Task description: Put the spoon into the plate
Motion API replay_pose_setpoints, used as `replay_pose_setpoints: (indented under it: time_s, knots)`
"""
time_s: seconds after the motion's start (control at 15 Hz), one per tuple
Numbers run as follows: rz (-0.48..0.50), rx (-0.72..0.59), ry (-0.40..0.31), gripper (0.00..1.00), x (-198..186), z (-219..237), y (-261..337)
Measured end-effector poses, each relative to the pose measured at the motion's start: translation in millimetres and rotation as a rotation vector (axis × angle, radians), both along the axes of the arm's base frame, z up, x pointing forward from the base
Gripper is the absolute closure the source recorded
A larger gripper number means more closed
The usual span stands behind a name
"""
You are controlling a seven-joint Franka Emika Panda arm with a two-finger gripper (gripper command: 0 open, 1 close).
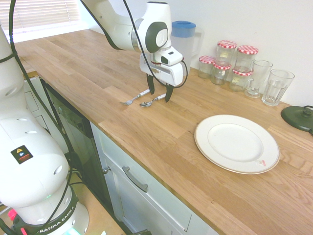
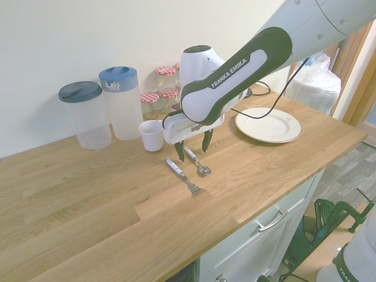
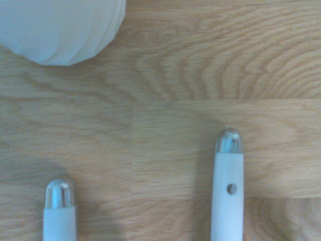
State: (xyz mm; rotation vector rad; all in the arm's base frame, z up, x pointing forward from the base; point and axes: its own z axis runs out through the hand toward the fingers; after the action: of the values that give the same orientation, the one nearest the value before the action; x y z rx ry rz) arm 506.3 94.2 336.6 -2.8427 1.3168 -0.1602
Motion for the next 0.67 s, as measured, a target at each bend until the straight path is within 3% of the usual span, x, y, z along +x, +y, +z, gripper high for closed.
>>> replay_pose_setpoints:
  time_s: [0.67]
  knots:
    - [-0.008, 0.011, -0.017, 1.0, 12.9, -6.0, -1.2]
